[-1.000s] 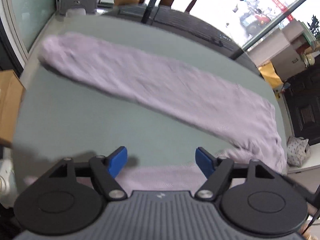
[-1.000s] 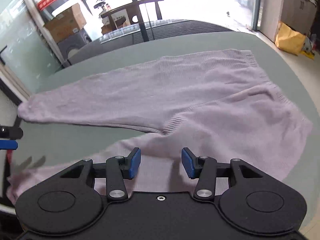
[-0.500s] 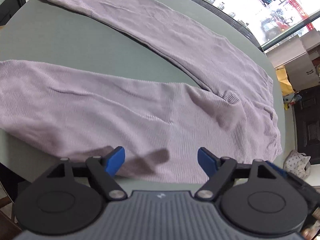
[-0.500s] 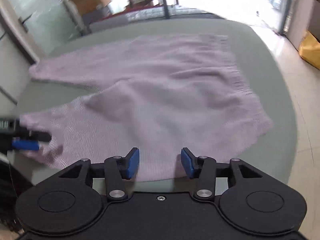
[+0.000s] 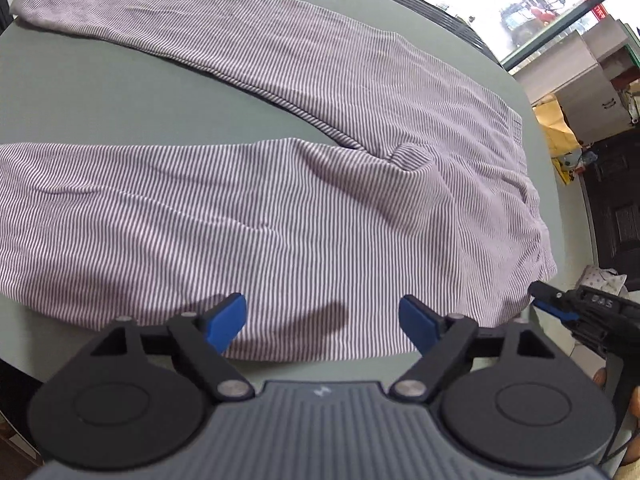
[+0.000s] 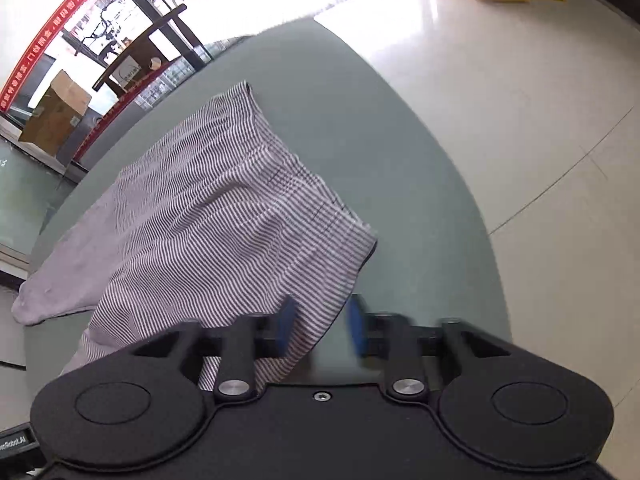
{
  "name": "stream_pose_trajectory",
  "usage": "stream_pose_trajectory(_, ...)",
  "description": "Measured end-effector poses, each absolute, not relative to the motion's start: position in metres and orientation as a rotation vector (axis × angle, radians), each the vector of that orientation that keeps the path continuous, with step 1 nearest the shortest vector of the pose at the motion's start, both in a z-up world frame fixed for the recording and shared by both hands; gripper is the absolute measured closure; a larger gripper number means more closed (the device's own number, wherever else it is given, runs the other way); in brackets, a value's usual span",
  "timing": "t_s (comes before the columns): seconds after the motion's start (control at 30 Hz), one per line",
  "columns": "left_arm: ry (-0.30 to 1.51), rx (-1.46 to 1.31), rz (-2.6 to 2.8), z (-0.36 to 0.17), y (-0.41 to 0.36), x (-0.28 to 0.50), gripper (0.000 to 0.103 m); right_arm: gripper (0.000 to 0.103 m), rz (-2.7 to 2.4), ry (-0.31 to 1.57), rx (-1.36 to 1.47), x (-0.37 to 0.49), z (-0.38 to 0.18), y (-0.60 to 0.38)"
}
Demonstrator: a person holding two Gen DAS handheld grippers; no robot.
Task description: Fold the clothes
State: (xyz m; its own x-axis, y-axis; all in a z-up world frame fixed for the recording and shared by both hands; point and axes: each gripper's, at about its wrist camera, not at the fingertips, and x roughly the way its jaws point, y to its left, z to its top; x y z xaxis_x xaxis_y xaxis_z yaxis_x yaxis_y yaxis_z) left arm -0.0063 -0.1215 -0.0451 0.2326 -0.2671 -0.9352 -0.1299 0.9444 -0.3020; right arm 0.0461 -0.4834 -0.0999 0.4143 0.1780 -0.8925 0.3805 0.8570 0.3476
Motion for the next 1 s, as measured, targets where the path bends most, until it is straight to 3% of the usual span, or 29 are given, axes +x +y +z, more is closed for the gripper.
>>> stream_pose_trajectory(0.47, 1.341, -0.354, -0.049, -0.053, -0.128, -0.009, 0.015, 0.102, -0.227, 1.180, 0.476, 0.018, -0.098, -0.500)
stream_pose_trajectory(0.53, 1.342, -0.348, -0.041, -0.054, -0.127, -0.009, 0.015, 0.088, -0.238, 1.158, 0.411, 0.016, -0.091, -0.493)
stream_pose_trajectory(0.63, 1.339, -0.364, -0.021, -0.054, -0.120, -0.009, 0.015, 0.076, -0.216, 1.070, 0.389, 0.012, -0.074, -0.491)
stream_pose_trajectory(1.0, 1.335, -0.241, 0.088, -0.052, -0.102, -0.009, 0.013, 0.076, 0.104, 1.084, 0.253, 0.042, -0.064, -0.398)
